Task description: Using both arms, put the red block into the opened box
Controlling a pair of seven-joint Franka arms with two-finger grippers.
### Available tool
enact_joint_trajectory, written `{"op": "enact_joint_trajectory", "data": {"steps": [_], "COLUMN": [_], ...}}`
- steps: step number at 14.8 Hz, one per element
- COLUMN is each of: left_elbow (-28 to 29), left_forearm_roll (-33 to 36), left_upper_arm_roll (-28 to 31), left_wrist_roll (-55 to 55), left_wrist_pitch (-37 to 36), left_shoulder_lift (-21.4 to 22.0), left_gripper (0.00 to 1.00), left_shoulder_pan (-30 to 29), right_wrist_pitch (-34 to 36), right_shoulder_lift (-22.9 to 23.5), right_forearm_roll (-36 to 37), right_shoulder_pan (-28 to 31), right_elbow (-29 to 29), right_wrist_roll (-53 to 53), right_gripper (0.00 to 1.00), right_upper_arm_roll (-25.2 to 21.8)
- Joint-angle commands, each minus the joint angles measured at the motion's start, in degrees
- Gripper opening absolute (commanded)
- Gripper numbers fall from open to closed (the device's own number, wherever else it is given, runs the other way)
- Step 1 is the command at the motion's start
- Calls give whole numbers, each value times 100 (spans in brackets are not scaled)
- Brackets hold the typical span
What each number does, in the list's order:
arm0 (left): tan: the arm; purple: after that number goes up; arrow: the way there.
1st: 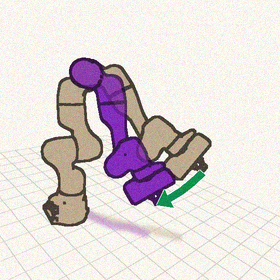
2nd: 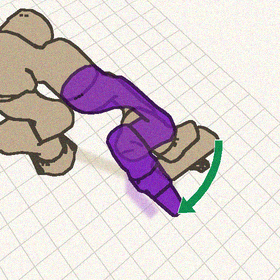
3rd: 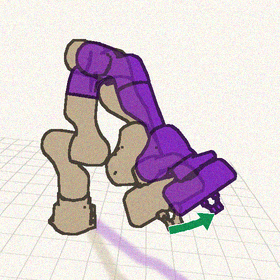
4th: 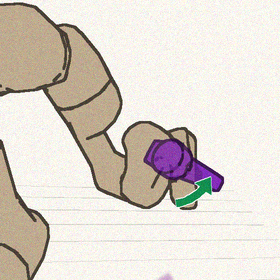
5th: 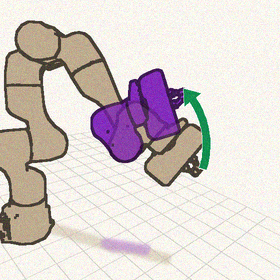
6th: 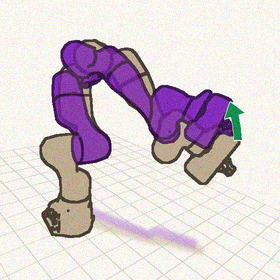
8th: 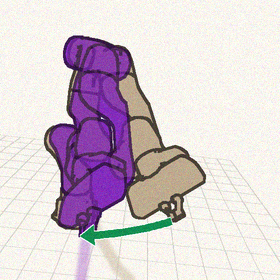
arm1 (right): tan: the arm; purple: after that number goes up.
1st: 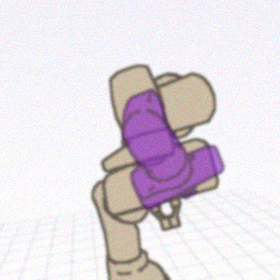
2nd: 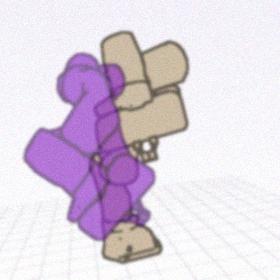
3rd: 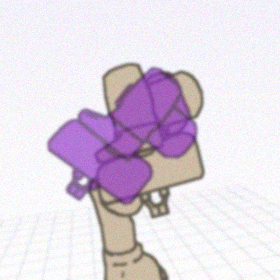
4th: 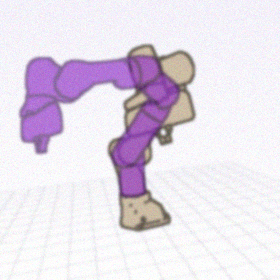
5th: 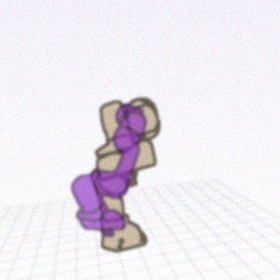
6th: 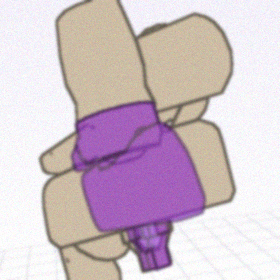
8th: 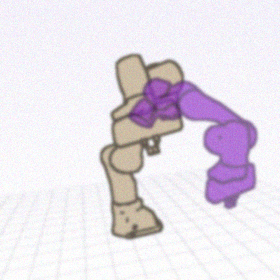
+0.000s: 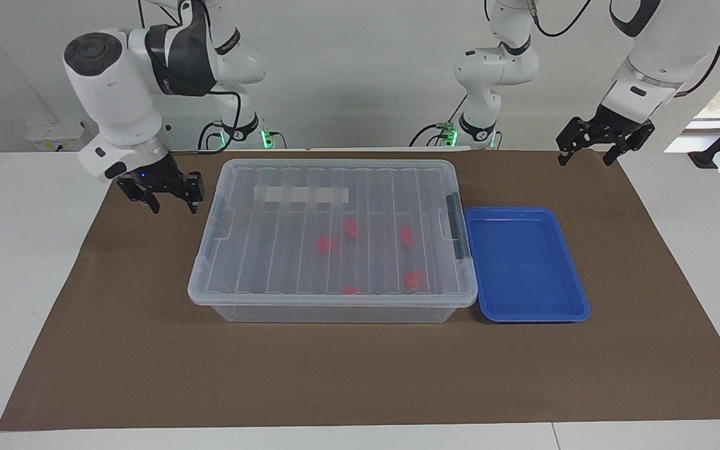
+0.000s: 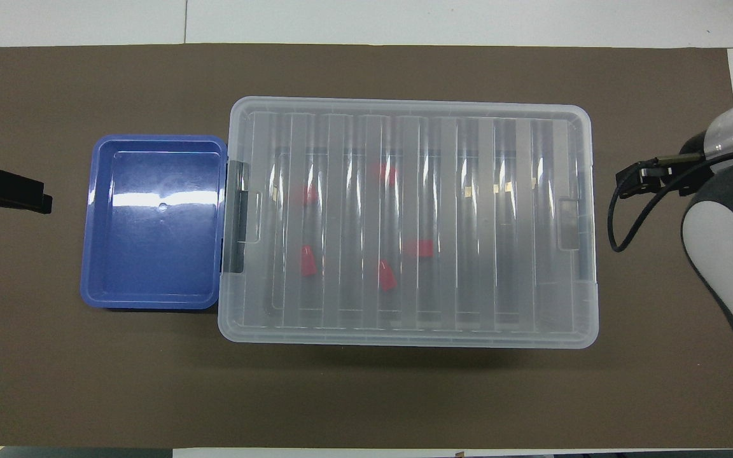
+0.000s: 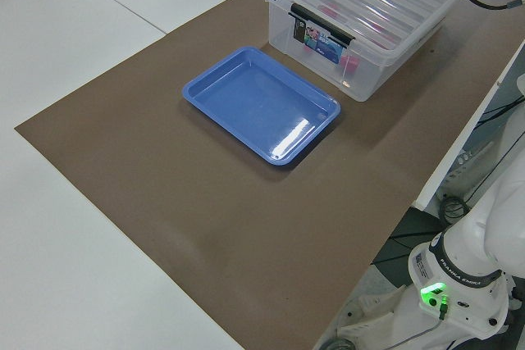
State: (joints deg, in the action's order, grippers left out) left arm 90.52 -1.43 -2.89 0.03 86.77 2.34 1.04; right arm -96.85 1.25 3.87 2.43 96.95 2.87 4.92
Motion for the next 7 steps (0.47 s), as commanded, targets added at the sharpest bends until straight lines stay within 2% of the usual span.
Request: {"op": "enact_joint_trajectory", "data": {"steps": [1, 2, 7], "left_elbow": [177, 177, 177], "left_forearm_roll": [-68, -68, -68], "left_upper_arm_roll": [-71, -71, -71], "left_wrist_roll": [-29, -29, -29], "left_wrist_pitch": [7, 7, 7], "left_shoulder_lift": [152, 152, 152], "left_gripper": [100, 100, 100], "left_shoulder_pan": [-104, -104, -104], "right_wrist_pitch": [533, 840, 1159], "right_shoulder_lift": [-19, -10, -133], "right_forearm_roll": [-53, -61, -62], "right_shoulder_pan": [21, 30, 30], "right_elbow": [-526, -720, -722], "right_wrist_roll": [100, 100, 82], "right_gripper": [100, 100, 100], "right_upper_arm_roll": [36, 27, 27]}}
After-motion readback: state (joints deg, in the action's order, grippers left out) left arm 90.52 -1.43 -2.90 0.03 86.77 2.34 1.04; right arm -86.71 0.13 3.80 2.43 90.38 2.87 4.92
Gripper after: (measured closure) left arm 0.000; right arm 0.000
